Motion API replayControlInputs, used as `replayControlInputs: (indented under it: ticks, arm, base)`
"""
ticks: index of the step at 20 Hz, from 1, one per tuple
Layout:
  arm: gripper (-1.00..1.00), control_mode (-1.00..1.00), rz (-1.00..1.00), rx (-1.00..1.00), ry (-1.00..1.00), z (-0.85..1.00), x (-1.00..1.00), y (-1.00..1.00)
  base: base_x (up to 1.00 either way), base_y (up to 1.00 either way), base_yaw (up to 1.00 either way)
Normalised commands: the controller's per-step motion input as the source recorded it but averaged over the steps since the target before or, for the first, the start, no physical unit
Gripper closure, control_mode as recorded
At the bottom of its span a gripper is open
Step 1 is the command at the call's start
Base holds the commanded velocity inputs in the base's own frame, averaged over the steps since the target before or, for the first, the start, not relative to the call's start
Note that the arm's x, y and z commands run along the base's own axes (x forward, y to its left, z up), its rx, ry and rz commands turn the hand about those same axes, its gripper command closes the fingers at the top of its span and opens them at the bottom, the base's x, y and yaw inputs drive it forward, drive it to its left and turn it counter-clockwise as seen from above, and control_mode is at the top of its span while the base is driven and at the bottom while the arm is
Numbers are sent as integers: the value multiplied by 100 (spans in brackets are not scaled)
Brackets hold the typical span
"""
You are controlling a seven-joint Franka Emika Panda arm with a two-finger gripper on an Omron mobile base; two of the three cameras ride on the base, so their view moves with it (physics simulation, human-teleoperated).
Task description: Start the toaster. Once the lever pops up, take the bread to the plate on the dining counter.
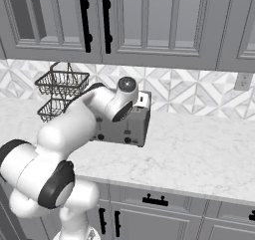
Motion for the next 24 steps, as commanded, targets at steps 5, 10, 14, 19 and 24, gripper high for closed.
replayControlInputs:
  ticks: [5,10,14,19,24]
  arm:
    - [100,-100,0,-1,1,0,47,-1]
    - [100,-100,0,-1,0,0,54,-4]
    - [100,-100,0,0,0,-16,15,-9]
    - [100,-100,0,0,0,-15,17,-9]
    - [-100,-100,0,0,0,-10,18,-1]
  base:
    - [0,0,0]
    - [0,0,0]
    - [0,0,0]
    - [0,0,0]
    - [0,0,0]
